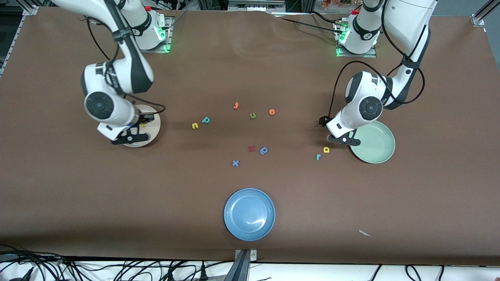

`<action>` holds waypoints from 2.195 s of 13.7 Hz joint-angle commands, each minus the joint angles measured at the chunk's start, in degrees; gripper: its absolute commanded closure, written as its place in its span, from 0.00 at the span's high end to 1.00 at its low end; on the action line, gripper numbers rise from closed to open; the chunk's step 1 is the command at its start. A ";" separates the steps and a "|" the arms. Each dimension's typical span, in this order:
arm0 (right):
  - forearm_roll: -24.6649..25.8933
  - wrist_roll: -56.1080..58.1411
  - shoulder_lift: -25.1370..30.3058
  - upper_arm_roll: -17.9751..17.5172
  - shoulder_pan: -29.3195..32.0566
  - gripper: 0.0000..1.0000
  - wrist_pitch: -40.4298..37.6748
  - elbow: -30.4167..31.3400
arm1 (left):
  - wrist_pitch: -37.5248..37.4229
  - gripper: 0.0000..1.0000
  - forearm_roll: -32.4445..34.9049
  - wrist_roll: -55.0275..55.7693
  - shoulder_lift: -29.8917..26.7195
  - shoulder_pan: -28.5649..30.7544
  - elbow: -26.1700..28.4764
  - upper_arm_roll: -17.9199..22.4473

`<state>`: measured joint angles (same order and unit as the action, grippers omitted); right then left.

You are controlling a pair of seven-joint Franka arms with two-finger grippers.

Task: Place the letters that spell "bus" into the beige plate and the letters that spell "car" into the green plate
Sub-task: 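Place the yellow 2 on the white plate while the left gripper grasps the c, then grasp the yellow u with the right gripper while the left gripper lifts the c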

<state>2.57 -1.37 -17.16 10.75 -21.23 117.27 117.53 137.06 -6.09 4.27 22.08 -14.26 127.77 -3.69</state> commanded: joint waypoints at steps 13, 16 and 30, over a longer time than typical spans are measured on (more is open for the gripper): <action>-0.63 10.78 -6.84 4.81 2.25 0.99 3.67 -0.02 | 5.06 0.87 -1.73 -0.13 -2.83 0.55 6.17 -2.11; -0.64 3.67 -3.59 0.16 1.72 0.99 1.21 -1.24 | 5.06 0.68 -1.73 -0.13 -2.74 0.55 6.17 -2.11; 0.42 -25.35 -6.83 -17.43 -2.93 0.98 15.96 2.09 | 5.94 0.41 -1.55 0.04 -1.69 0.11 6.09 -2.20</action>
<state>2.34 -25.85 -23.91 -6.64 -22.70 131.05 118.65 141.95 -6.09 4.30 20.76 -14.03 133.15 -5.62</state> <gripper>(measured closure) 0.013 0.489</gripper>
